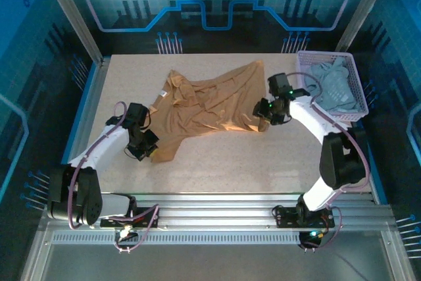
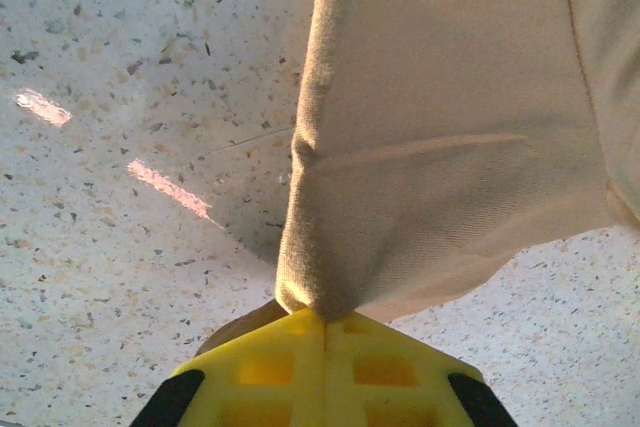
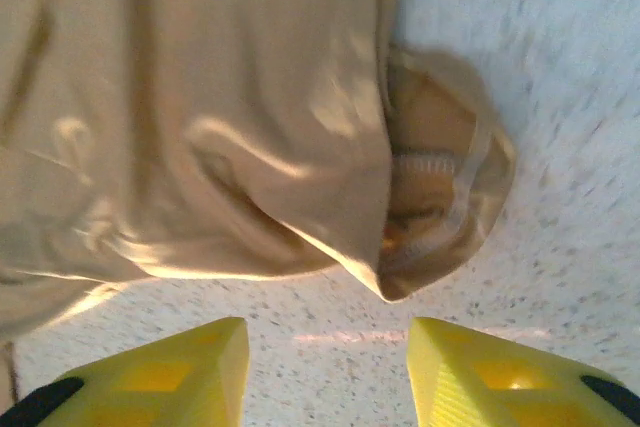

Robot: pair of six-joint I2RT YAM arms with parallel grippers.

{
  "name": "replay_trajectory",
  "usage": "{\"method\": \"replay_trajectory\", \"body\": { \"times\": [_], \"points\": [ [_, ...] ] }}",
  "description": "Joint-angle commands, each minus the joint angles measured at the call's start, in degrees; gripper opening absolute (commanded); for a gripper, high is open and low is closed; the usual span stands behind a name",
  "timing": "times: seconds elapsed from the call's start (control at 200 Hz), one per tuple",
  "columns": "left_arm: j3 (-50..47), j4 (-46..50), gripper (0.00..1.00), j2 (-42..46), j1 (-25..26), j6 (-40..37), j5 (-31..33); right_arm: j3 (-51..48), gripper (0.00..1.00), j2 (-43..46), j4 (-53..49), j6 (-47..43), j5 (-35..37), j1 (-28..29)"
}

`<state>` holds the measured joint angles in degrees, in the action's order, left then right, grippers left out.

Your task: Fold and stack the t-shirts

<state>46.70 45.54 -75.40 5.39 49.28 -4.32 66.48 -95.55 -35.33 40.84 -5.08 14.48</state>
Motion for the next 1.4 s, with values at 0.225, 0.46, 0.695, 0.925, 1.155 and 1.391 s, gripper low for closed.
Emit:
{"method": "replay_trajectory", "body": {
  "times": [0.225, 0.46, 0.695, 0.925, 1.155, 1.391],
  "points": [
    [0.3, -0.5, 0.0, -1.2, -0.6, -1.4, -1.1, 0.5, 0.4, -8.5, 6.5, -0.2, -4.1, -0.3],
    [0.4, 0.5, 0.0, -0.7, -0.6, -1.7, -0.5, 1.1, 0.14, -9.6, 5.4, -0.3, -1.3, -0.4],
    [1.0, 3.5, 0.0, 1.0, -0.6, -2.9, 4.3, 5.3, 0.0, 0.5, -1.6, 0.3, 4.0, 0.3],
    [1.7, 5.2, 0.0, 3.2, -1.1, -2.7, 8.7, 9.1, 0.0, 7.7, -11.1, 1.9, 6.3, 0.4],
    [2.5, 3.9, 0.0, 3.4, -1.5, -2.2, 10.0, 12.3, 0.0, 6.6, -16.9, 4.7, 6.3, -0.5],
    [4.9, 0.9, 0.0, -1.0, -1.5, -1.2, 9.9, 17.7, 0.0, -6.1, -13.5, 1.6, 5.6, -3.7]
  ]
}}
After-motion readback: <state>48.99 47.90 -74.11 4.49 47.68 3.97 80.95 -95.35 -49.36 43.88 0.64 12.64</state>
